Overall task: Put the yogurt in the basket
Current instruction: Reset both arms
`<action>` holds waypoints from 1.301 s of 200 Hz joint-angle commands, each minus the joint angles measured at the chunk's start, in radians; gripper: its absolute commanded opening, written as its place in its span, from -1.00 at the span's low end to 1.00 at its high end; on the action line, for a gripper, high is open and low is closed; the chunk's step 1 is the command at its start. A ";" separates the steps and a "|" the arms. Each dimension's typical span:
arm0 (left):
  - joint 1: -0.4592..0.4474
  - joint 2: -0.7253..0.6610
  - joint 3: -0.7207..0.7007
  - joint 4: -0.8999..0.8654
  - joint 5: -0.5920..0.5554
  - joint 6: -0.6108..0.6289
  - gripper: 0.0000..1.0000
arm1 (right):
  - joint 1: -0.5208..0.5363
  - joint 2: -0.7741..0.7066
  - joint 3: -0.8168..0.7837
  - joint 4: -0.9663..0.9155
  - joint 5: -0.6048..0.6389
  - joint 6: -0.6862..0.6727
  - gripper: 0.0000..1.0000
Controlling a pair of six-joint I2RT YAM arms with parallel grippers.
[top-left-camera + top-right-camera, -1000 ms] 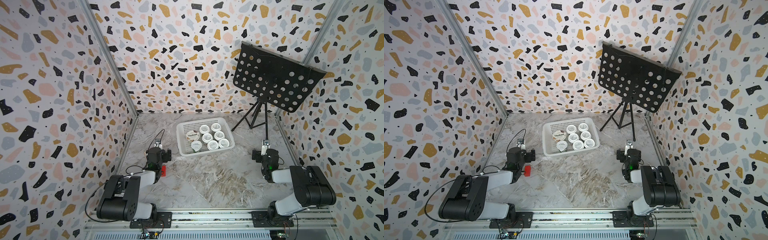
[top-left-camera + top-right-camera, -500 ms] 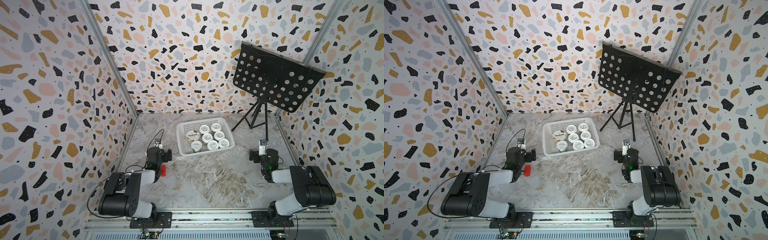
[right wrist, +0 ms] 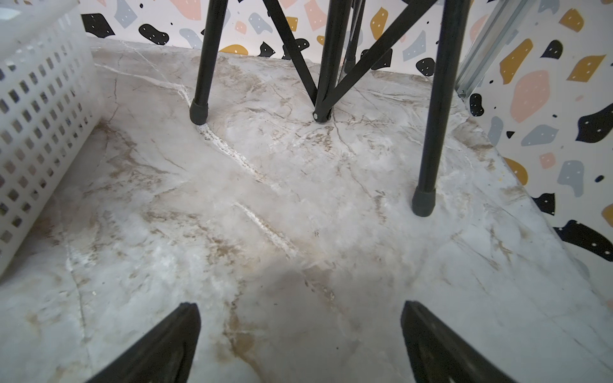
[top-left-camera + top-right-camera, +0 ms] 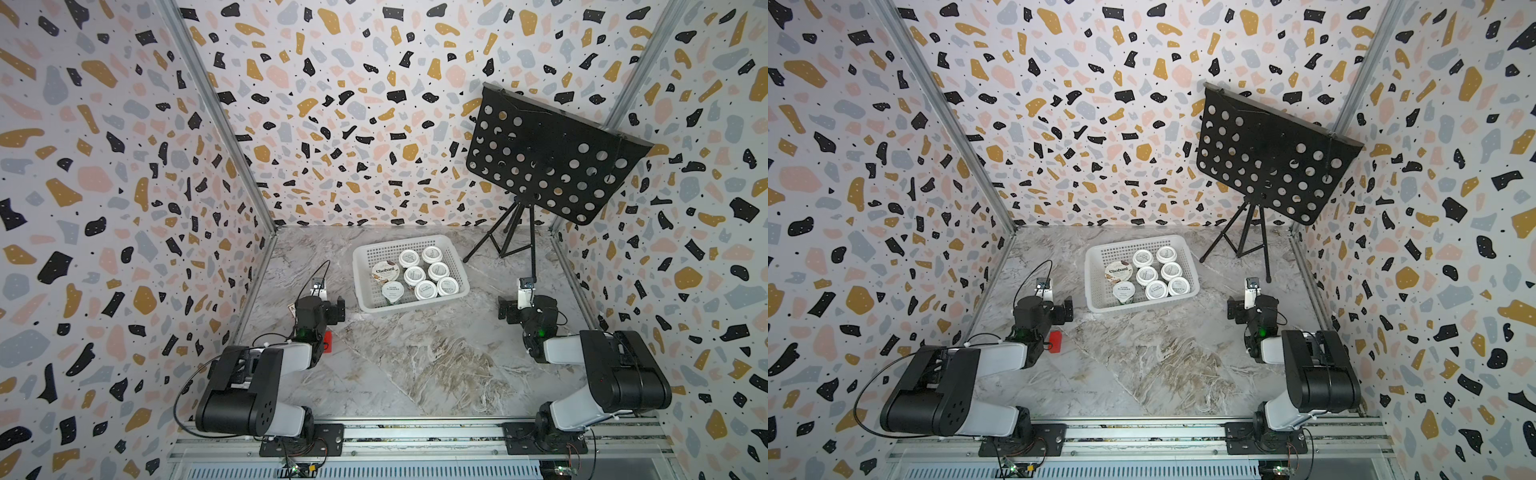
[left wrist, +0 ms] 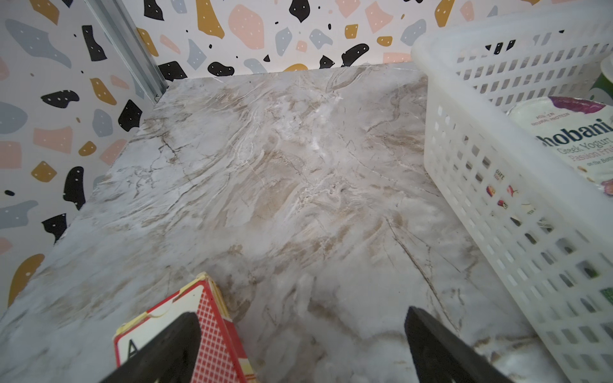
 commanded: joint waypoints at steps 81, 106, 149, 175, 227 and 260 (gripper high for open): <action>-0.004 -0.008 -0.003 0.048 -0.017 0.012 -0.11 | -0.004 -0.017 0.009 -0.007 0.028 0.009 0.93; -0.004 -0.007 -0.003 0.047 -0.019 0.012 -1.00 | -0.003 -0.018 0.010 -0.008 0.028 0.009 -0.77; -0.004 -0.011 -0.006 0.048 -0.018 0.011 -0.72 | -0.004 -0.018 0.008 -0.005 0.028 0.008 -0.89; -0.004 -0.011 -0.006 0.049 -0.017 0.012 -0.14 | -0.003 -0.018 0.009 -0.005 0.028 0.009 -0.31; -0.006 -0.007 -0.004 0.048 -0.018 0.012 0.91 | -0.003 -0.018 0.007 -0.008 0.049 0.016 0.85; -0.006 -0.016 -0.012 0.054 -0.017 0.012 1.00 | -0.003 -0.020 0.008 -0.006 0.049 0.015 1.00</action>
